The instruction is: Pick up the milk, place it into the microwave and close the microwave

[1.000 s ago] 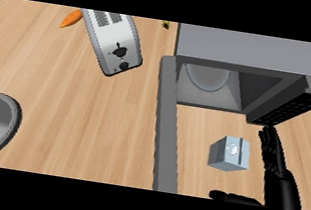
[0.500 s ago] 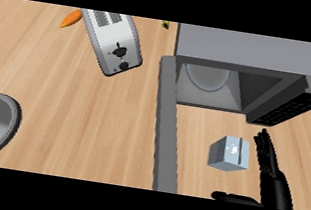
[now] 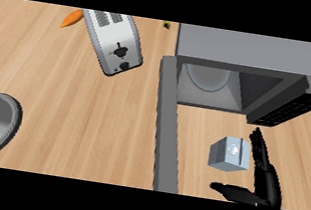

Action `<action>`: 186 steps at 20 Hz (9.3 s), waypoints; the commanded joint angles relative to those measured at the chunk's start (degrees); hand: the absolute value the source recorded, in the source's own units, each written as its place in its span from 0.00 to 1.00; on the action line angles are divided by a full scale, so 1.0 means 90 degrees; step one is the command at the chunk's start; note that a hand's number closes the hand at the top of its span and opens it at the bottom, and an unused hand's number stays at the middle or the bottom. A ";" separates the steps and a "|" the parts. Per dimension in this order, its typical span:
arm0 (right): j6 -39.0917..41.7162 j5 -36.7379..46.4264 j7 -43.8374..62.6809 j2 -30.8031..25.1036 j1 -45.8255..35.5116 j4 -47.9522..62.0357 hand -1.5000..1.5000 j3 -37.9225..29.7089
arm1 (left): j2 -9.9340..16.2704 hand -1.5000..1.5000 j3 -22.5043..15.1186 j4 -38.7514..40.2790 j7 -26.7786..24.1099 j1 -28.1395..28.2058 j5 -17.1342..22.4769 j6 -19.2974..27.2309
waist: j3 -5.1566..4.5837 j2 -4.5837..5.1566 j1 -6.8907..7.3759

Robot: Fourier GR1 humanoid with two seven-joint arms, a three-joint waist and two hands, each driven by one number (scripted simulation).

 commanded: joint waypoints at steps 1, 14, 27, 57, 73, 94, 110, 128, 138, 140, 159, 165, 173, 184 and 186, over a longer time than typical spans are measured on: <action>-0.0111 0.0048 -0.0269 -0.0088 -0.0638 0.0818 0.00 -0.0275 | 0.0079 0.00 0.0440 -0.0085 -0.0198 0.0036 0.0555 -0.0312 | -0.0002 -0.0001 0.0011; -0.0488 0.0666 -0.1949 0.0075 -0.1444 0.2397 1.00 -0.0112 | -0.0170 0.00 -0.0118 -0.0914 0.0199 0.0421 0.0388 0.0060 | 0.0004 0.0000 0.0031; 0.0467 0.0079 -0.2330 -0.0531 -0.2784 0.3637 1.00 -0.0811 | -0.0098 0.00 0.0493 -0.0168 0.0073 0.0150 0.0788 -0.0496 | 0.0002 0.0008 0.0056; -0.1399 0.1218 0.1160 0.0305 -0.5062 0.2625 1.00 -0.0140 | 0.0108 0.00 0.0970 0.0180 0.0043 0.0034 0.0979 -0.0601 | -0.0001 0.0047 0.0171; -0.3121 0.1599 0.0831 -0.0164 -0.6940 0.5291 1.00 -0.0873 | 0.0169 0.00 0.0639 0.0620 0.0057 -0.0585 0.0542 -0.0738 | 0.0010 0.0226 0.0472; -0.5703 0.2660 0.1663 -0.1082 -0.7131 0.6755 0.00 -0.0356 | 0.0265 0.00 0.0354 0.0996 0.0011 -0.1058 0.0021 -0.0824 | 0.0022 0.0476 0.0837; -0.3533 0.1990 0.0189 -0.0754 -0.7231 0.6204 0.00 -0.0951 | 0.0425 0.00 -0.0181 0.1317 -0.0020 -0.1336 -0.0247 -0.1323 | 0.0039 0.0371 0.0652; -0.0768 0.0732 -0.0976 -0.0297 -0.6329 0.6197 0.00 -0.2050 | -0.0168 1.00 -0.1592 0.1135 0.0388 -0.1634 -0.0709 -0.1361 | 0.0016 0.0135 0.0145; 0.0583 0.0428 -0.1209 -0.0134 -0.5321 0.5704 0.00 -0.2008 | -0.0176 1.00 -0.2883 0.1181 0.0005 -0.0903 -0.1435 -0.1151 | -0.0007 -0.0017 -0.0073; 0.0560 0.0464 -0.1688 -0.0090 -0.4686 0.5451 0.00 -0.1890 | -0.0176 1.00 -0.2891 0.1087 0.0297 -0.1198 -0.1298 -0.0875 | -0.0007 -0.0027 -0.0120; 0.1212 0.0166 -0.0694 0.0241 -0.0806 0.0982 0.00 -0.0888 | -0.0177 1.00 -0.5615 0.3158 -0.0146 -0.3376 -0.3536 0.0788 | -0.0018 -0.0040 -0.0306; 0.2077 -0.0233 -0.0540 -0.0509 0.0181 -0.0361 0.00 -0.1014 | -0.0177 1.00 -0.6158 0.5090 -0.1007 -0.3922 -0.4324 0.0930 | -0.0018 -0.0010 -0.0313; 0.2769 -0.0700 -0.0440 -0.0757 0.1187 -0.1966 0.00 -0.0940 | -0.0176 1.00 -0.7489 0.7558 -0.2583 -0.4911 -0.4002 0.3368 | -0.0021 0.0025 -0.0433; 0.3423 -0.1733 0.0724 -0.1050 0.1427 -0.3739 0.00 -0.0845 | -0.0175 1.00 -0.9060 0.8933 -0.3263 -0.6180 -0.1602 0.5181 | -0.0032 0.0084 -0.0752; 0.3361 -0.1859 0.0992 -0.1006 0.1403 -0.4046 0.00 -0.0768 | -0.0175 1.00 -0.9197 0.9082 -0.3042 -0.6547 -0.1289 0.5025 | -0.0035 0.0106 -0.0840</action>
